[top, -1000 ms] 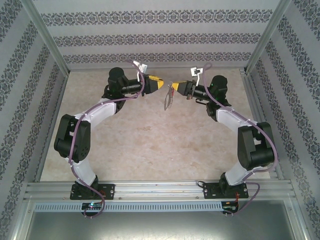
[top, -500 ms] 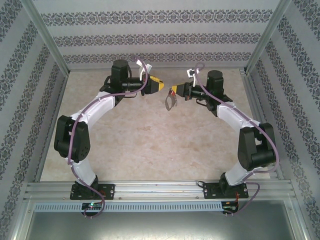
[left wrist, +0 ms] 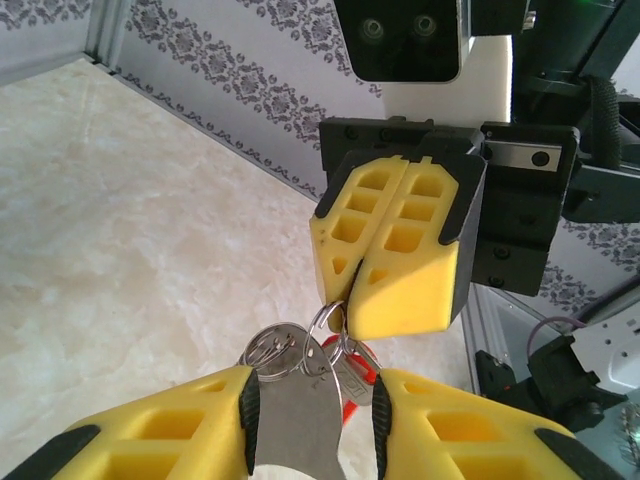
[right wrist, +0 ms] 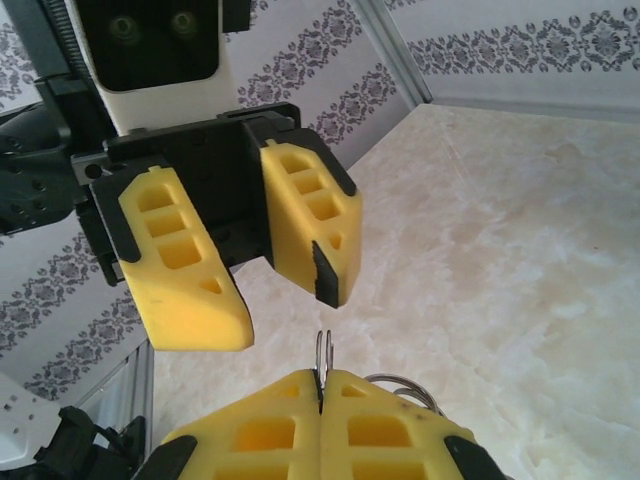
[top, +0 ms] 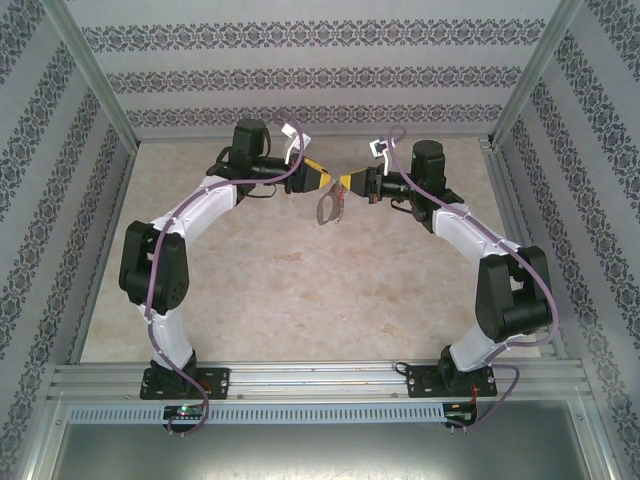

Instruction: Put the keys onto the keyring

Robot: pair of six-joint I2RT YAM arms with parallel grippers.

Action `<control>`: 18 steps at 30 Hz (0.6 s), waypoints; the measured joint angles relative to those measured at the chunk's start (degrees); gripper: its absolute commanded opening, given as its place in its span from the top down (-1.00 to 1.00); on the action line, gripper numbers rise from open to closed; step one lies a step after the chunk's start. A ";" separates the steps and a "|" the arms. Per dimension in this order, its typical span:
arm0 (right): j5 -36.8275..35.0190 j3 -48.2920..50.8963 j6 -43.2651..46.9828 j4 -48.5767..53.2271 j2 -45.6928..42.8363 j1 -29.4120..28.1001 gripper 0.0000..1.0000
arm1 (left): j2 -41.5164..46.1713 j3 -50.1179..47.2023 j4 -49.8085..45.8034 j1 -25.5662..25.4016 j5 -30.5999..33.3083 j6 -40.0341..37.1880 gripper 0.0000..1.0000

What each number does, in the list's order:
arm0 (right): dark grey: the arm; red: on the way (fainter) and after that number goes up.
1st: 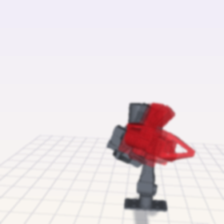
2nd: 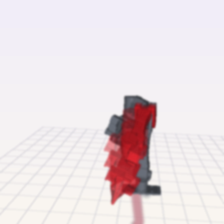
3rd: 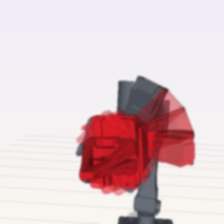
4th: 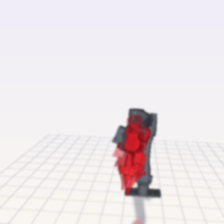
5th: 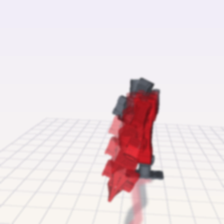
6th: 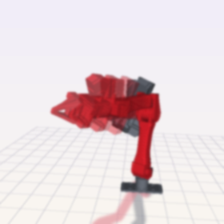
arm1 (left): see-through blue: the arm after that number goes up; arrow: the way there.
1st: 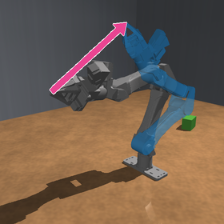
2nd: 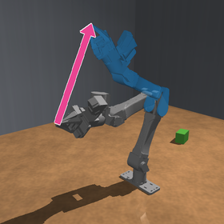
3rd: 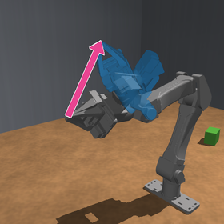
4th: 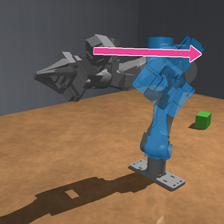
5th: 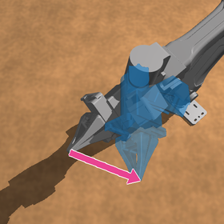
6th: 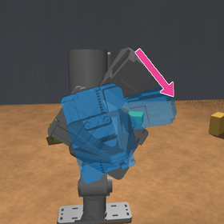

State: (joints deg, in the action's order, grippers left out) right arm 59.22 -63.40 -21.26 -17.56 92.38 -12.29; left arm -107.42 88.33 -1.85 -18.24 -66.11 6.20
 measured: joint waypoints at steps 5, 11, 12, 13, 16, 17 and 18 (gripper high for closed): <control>1.01 0.00 -0.26 -0.33 0.02 -0.37 1.00 | -0.85 1.51 -0.35 0.00 -2.25 0.04 0.26; 1.77 0.00 -1.07 -1.31 0.02 -0.37 1.00 | -1.62 1.75 -0.13 0.00 -4.07 0.68 0.26; 1.77 0.00 -1.09 -1.49 0.02 -0.37 1.00 | -1.90 1.79 -0.04 -0.02 -4.22 0.92 0.26; 1.77 0.00 -1.14 -1.55 0.02 -0.39 1.00 | -2.19 1.81 0.22 0.00 -4.33 1.27 0.26; 1.97 0.00 -1.31 -1.55 0.02 -0.74 1.00 | -2.82 1.81 1.20 -0.02 -4.68 2.29 0.26; 1.97 0.00 -1.31 -1.57 0.02 -1.01 1.00 | -2.93 1.81 1.46 -0.02 -4.83 2.73 0.26; 2.01 0.00 -1.31 -1.60 0.02 -1.09 1.00 | -2.99 1.81 1.77 -0.02 -5.01 3.13 0.26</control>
State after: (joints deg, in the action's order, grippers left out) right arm 61.23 -63.40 -22.57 -19.16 92.40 -13.39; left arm -110.41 90.15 -0.08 -18.26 -71.11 9.32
